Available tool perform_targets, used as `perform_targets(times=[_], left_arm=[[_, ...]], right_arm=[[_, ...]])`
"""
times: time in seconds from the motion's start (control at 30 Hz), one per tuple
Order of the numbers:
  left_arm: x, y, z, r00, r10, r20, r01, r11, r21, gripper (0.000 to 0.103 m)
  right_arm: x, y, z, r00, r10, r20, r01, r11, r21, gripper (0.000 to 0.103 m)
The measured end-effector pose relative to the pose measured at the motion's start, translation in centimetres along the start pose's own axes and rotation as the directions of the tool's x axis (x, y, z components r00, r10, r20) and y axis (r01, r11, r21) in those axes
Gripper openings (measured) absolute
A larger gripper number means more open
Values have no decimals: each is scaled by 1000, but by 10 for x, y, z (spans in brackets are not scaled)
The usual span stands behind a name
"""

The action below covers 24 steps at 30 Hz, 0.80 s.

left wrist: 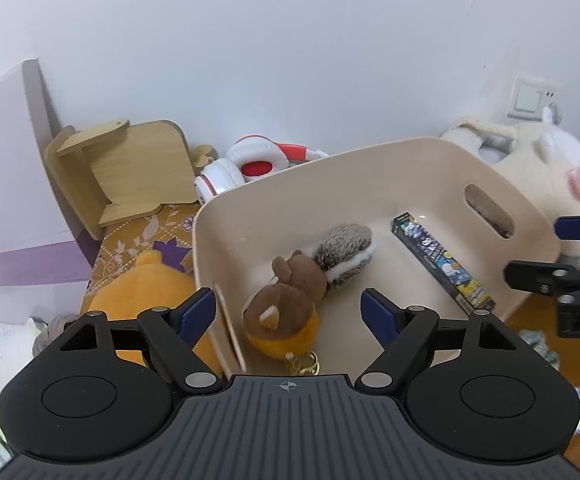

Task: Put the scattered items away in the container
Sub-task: 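Move both tools back toward the red headband and bread bun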

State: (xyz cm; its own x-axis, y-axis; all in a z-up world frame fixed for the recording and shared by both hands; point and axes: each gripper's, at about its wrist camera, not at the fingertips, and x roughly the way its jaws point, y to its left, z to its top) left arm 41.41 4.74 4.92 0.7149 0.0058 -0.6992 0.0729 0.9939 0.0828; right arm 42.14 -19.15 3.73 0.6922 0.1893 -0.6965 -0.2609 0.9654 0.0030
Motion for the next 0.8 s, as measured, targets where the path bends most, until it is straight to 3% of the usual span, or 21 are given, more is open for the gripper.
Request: perform_targets(times=[0.07, 0.43, 0.8], left_arm=[[-11, 4, -6, 1000, -7, 11, 7, 1000, -10, 82], [-74, 18, -67, 996, -71, 50, 72, 997, -10, 83], [-92, -2, -145, 999, -49, -7, 49, 977, 206, 83]], right_arm=[[-18, 1, -8, 999, -12, 31, 12, 1000, 3, 91], [-101, 20, -72, 989, -25, 147, 25, 1000, 6, 99], [-124, 53, -150, 995, -9, 100, 9, 1000, -5, 101]])
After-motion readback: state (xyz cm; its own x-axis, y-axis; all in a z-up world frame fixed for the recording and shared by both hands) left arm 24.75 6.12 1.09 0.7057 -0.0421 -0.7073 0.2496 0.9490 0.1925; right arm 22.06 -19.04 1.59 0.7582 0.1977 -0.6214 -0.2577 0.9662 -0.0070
